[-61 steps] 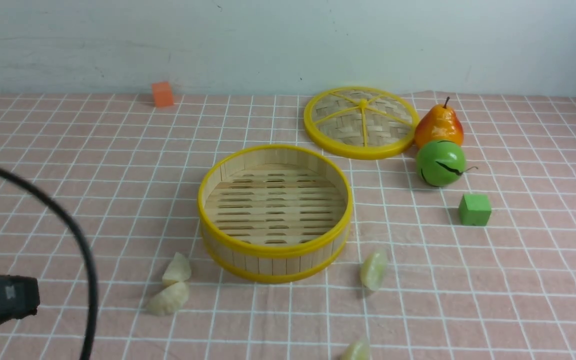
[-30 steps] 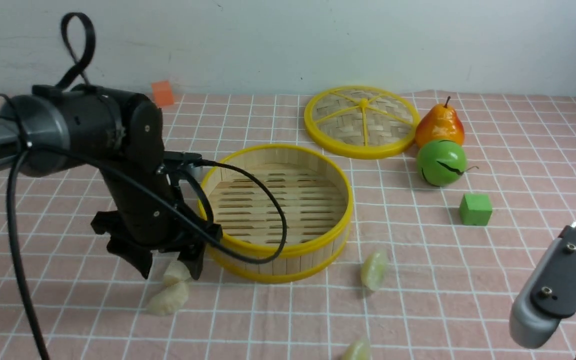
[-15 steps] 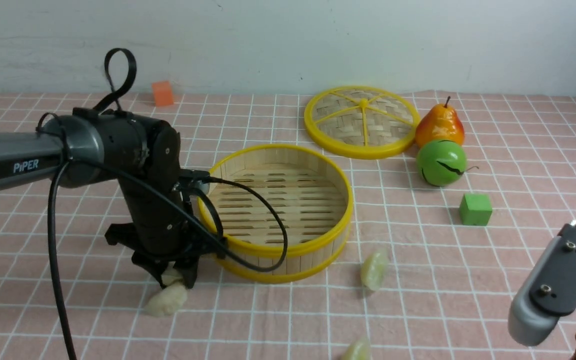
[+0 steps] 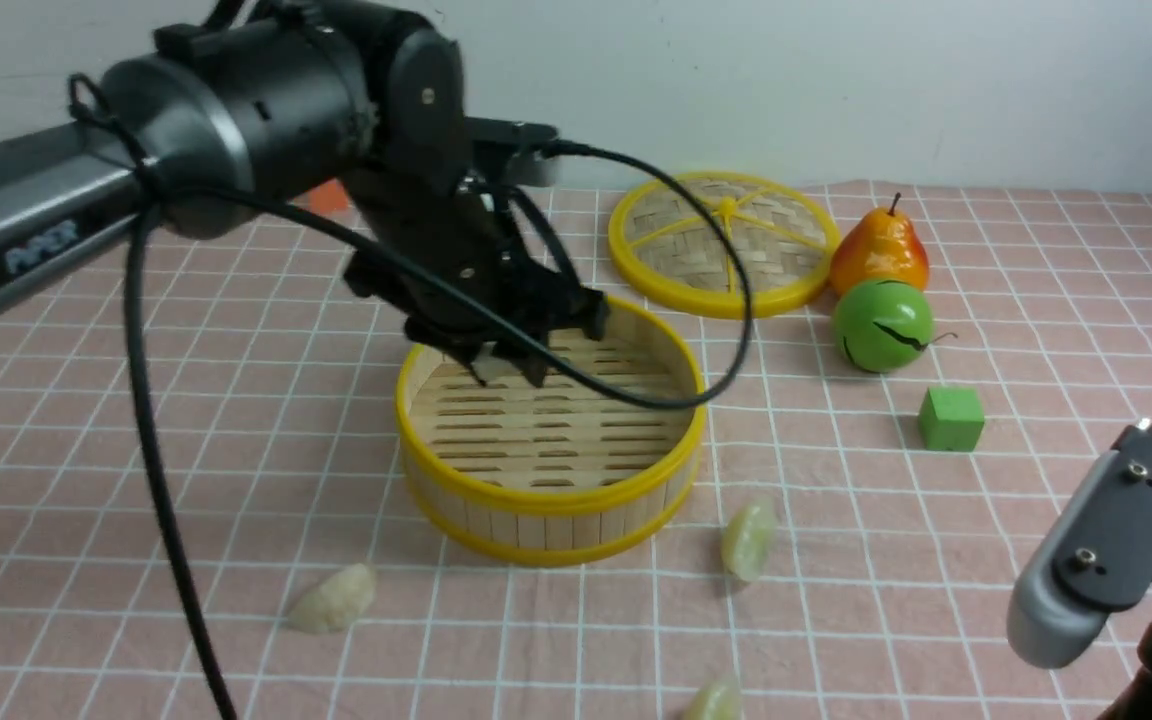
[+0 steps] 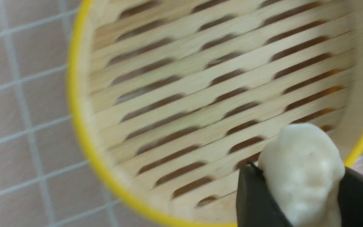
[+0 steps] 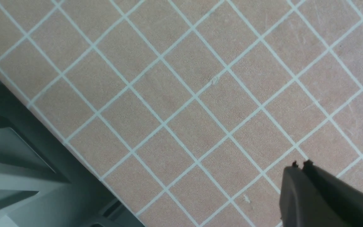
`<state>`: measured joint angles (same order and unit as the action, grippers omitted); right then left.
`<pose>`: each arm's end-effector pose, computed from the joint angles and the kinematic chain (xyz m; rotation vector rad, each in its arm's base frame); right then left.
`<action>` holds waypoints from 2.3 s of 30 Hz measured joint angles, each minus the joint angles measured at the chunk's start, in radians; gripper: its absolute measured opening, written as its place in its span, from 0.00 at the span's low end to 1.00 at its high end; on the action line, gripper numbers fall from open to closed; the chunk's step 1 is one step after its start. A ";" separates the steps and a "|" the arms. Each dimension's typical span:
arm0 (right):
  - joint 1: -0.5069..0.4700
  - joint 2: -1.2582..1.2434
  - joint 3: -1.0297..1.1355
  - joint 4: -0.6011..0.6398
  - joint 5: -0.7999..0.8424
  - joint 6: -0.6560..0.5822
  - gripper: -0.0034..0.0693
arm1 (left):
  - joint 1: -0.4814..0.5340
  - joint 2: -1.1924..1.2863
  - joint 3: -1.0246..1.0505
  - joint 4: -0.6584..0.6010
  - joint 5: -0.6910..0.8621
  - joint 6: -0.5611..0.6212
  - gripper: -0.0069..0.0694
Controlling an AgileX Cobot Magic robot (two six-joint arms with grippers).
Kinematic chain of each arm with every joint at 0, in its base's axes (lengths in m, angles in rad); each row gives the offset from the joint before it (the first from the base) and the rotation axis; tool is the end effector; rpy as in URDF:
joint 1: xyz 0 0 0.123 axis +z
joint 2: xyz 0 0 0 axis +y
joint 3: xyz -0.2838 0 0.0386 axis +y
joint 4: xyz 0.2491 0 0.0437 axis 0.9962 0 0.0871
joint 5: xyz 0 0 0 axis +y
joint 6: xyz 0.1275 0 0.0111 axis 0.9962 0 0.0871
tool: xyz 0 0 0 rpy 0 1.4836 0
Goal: Put the dumplings into the steamer on the table with the pink tablecloth.
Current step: 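Place the dumpling into the bamboo steamer basket with the left gripper, then reach for and grasp a dumpling on the table with the left gripper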
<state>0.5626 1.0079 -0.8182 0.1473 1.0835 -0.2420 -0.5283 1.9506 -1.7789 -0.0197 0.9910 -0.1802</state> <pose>0.1453 0.1112 0.2621 -1.0291 2.5731 0.2829 0.3917 -0.2311 0.2602 0.4540 2.6330 -0.2584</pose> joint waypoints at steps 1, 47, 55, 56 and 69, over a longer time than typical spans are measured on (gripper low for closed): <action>0.000 0.000 0.000 -0.001 0.005 0.000 0.07 | -0.018 0.035 -0.040 -0.003 -0.013 -0.010 0.47; 0.000 0.000 -0.002 -0.029 -0.137 0.000 0.12 | 0.109 -0.300 0.465 0.030 0.120 0.343 0.82; 0.000 0.000 -0.002 -0.029 -0.092 0.000 0.13 | 0.108 -0.249 0.613 0.082 -0.073 0.325 0.82; 0.000 0.000 -0.002 -0.028 -0.075 0.000 0.13 | 0.110 -0.229 0.614 0.089 -0.099 0.315 0.82; 0.000 0.000 -0.002 -0.027 -0.020 0.000 0.16 | 0.218 -0.088 0.614 -0.023 -0.235 0.298 0.72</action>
<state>0.5626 1.0083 -0.8199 0.1205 1.0634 -0.2420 -0.3106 1.8621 -1.1653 -0.0431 0.7560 0.1177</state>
